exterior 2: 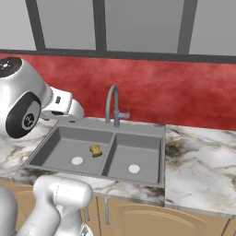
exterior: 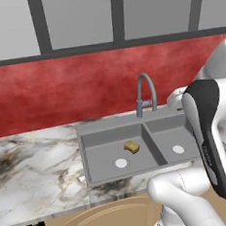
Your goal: Pick up the bar soap and sponge from the sink, and place them back in the cabinet, and close the cabinet door.
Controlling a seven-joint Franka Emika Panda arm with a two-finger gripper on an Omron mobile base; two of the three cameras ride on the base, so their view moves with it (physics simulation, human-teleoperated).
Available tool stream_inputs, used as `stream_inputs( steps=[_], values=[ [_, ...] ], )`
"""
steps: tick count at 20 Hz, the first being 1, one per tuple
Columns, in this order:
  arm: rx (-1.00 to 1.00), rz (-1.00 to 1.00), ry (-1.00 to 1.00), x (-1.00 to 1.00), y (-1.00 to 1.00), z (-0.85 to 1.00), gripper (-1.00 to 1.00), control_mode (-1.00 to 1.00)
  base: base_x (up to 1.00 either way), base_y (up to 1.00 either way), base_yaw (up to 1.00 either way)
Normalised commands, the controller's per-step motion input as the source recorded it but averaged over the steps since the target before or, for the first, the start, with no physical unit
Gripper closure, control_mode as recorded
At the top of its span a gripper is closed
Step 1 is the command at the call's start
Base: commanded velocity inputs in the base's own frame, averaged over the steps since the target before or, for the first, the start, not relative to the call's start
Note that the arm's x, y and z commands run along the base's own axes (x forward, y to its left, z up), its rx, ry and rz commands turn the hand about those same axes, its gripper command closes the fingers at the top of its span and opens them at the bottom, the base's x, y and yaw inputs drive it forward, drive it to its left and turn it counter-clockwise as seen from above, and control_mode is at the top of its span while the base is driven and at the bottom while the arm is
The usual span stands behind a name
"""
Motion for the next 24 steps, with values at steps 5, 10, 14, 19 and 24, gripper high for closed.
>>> stream_inputs(
  steps=[5, 10, 14, 19, 24],
  values=[
    [0.0, 0.0, 0.08, 0.41, 0.3, -0.06, -1.0, -1.0, 0.0, 0.0, 0.0],
    [0.02, 0.06, 0.15, 0.29, 0.07, -0.06, -1.0, -1.0, 0.0, 0.0, 0.0],
    [0.05, 0.1, 0.19, 0.14, 0.0, -0.16, -1.0, -1.0, 0.0, 0.0, 0.0],
    [0.0, 0.07, 0.18, 0.12, 0.07, -0.32, -1.0, -1.0, 0.0, 0.0, 0.0],
    [0.0, 0.07, 0.11, 0.11, 0.04, -0.44, -1.0, -1.0, 0.0, 0.0, 0.0]
  ],
)
